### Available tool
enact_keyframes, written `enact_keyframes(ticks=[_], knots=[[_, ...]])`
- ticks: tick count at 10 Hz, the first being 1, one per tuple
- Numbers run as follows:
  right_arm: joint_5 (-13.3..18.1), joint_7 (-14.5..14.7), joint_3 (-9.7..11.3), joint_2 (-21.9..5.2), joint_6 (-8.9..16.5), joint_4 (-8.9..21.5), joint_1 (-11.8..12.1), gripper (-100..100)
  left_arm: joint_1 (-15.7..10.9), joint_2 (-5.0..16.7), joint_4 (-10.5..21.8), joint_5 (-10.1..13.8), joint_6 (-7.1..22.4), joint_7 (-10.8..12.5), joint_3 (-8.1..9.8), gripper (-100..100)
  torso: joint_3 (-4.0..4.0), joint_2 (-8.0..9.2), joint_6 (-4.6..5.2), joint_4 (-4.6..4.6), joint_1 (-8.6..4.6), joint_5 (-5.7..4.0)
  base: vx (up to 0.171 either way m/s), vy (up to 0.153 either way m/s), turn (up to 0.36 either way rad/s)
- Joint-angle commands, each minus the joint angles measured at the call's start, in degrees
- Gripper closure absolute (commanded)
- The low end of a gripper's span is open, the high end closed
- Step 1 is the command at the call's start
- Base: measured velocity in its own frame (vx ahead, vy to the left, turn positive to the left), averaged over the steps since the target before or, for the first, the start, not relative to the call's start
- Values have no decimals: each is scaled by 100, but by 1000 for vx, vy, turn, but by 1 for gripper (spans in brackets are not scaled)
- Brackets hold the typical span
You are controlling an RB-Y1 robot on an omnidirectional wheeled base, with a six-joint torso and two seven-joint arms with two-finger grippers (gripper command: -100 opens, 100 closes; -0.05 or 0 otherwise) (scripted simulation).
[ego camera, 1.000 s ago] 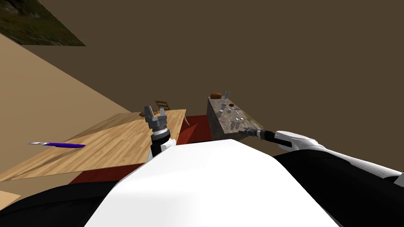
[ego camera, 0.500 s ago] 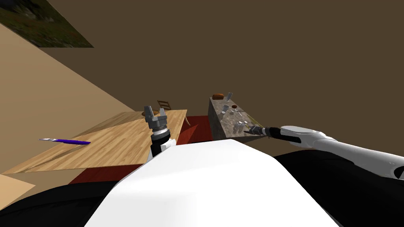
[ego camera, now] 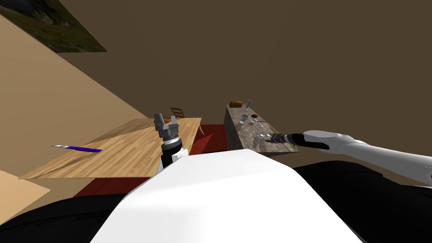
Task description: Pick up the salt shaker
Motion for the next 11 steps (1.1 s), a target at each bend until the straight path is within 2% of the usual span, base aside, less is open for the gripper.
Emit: enact_keyframes(ticks=[1, 2, 3, 5, 6, 7, 11], knots=[[0, 0, 0, 0, 0, 0, 0, -100, 0, 0, 0, 0, 0, 0, 0, 0, 0, 0, 0, 0, 0, 0, 23, 7, 1], [10, -2, 9, -1, -10, 10, -15, 0, 0, 0, 0, 0, 0, 0, 0, 0, 8, 14, 1, 3, -1, 0, 6, 1, 1], [47, -76, 92, 118, 182, -21, -19, -100, -1, 0, 0, 0, 0, 0, 0, 0, 14, 24, 2, 6, -3, -1, -10, -17, 165], [77, -135, 160, 213, 335, -45, -23, -100, -1, 0, 0, 0, 0, 0, 0, 0, 21, 35, 0, 8, -17, -4, -29, -41, 148], [94, -124, 162, 184, 251, -17, -75, -100, -1, 0, 0, 0, 0, 0, 0, 0, 23, 39, 0, 9, -21, -6, -14, -22, 33], [98, -140, 169, 190, 277, -22, -77, 100, -1, 0, 0, 0, 0, 0, 0, 0, 22, 37, 4, 9, -15, -4, 0, 0, 0], [93, -145, 168, 193, 270, -24, -77, 100, -1, 0, 0, 0, 0, 0, 0, 0, 17, 28, 1, 6, -6, 0, 0, 0, 0]])
